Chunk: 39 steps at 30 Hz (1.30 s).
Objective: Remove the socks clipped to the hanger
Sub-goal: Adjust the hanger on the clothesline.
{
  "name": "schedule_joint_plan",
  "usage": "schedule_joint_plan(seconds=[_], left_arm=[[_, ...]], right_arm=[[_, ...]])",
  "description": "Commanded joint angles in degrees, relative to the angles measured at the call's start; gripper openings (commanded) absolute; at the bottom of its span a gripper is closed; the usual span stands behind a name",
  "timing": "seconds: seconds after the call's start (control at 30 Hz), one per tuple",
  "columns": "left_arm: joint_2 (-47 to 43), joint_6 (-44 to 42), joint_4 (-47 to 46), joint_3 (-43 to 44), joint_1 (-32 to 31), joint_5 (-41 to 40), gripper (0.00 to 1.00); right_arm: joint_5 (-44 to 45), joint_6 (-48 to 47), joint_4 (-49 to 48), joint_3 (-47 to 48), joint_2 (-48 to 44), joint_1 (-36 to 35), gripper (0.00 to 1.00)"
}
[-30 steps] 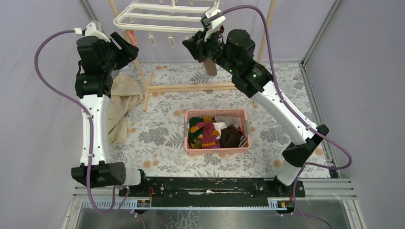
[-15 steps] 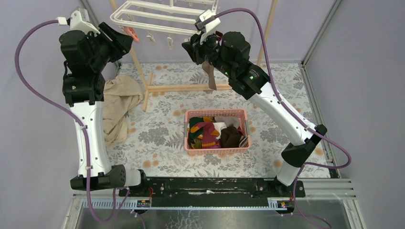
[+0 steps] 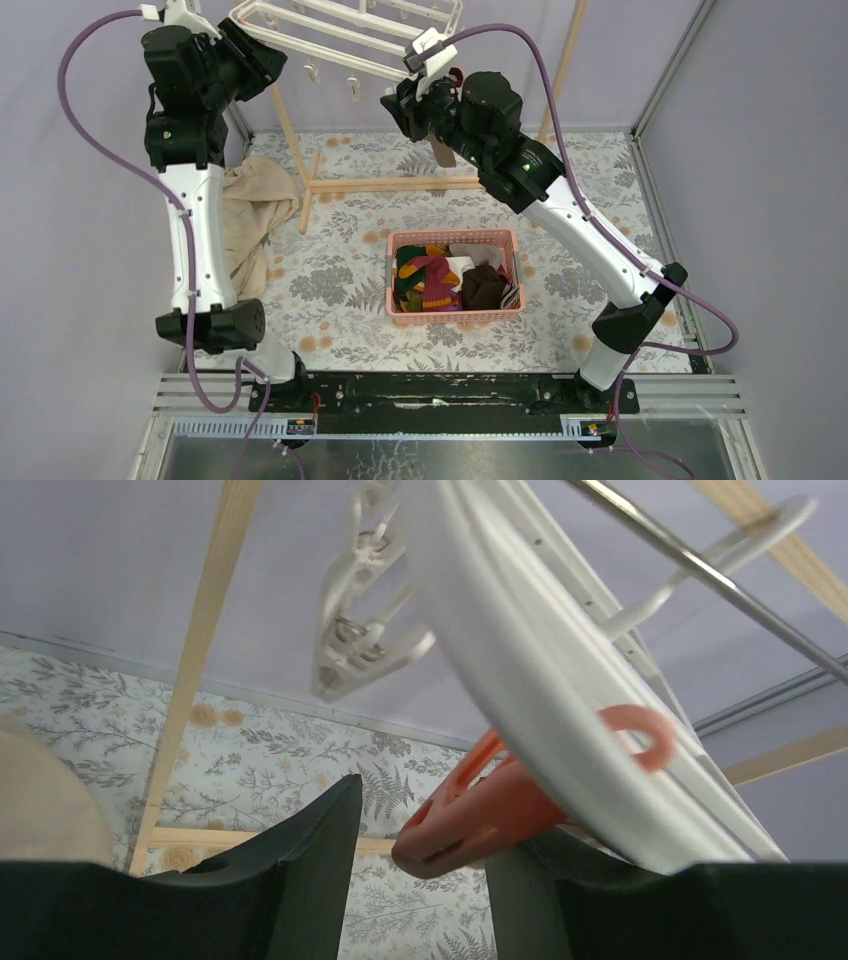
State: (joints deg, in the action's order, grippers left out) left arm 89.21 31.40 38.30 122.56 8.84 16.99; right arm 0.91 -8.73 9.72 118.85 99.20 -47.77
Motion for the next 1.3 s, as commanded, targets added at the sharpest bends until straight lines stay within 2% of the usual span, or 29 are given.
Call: schedule_joint_plan(seconds=[0.0, 0.3, 0.8, 0.9, 1.03, 1.1, 1.27], left_arm=[[4.68, 0.76, -0.8, 4.34, 0.42, 1.94, 0.52], [9.71, 0.48, -1.04, 7.47, 0.31, 3.52, 0.51], [12.97, -2.22, -0.95, 5.07, -1.17, 3.75, 0.49], [12.64, -2.74, -1.02, 3.75, -1.11, 3.16, 0.5], [12.4, -2.8, -1.5, 2.99, -1.09, 2.82, 0.5], [12.86, -2.68, -1.48, 3.33, -1.11, 2.99, 0.49], [13.83, -2.57, -1.71, 3.52, -1.18, 3.14, 0.49]], right_arm=[[0.98, -1.59, -3.57, -1.04, -4.83, -0.92, 0.26], [2.26, -2.35, -4.46, -2.72, -7.05, -1.09, 0.26], [-3.17, -3.57, 0.17, 8.88, 1.78, -3.97, 0.3], [-3.09, -3.45, 0.97, 8.73, 1.89, -4.0, 0.35], [-1.98, -1.82, 0.75, 5.35, -0.23, -4.0, 0.59], [-1.23, -0.69, 0.22, 2.31, -2.43, -4.0, 0.67], [1.23, 2.15, -1.65, -9.31, -10.29, -3.83, 0.78]])
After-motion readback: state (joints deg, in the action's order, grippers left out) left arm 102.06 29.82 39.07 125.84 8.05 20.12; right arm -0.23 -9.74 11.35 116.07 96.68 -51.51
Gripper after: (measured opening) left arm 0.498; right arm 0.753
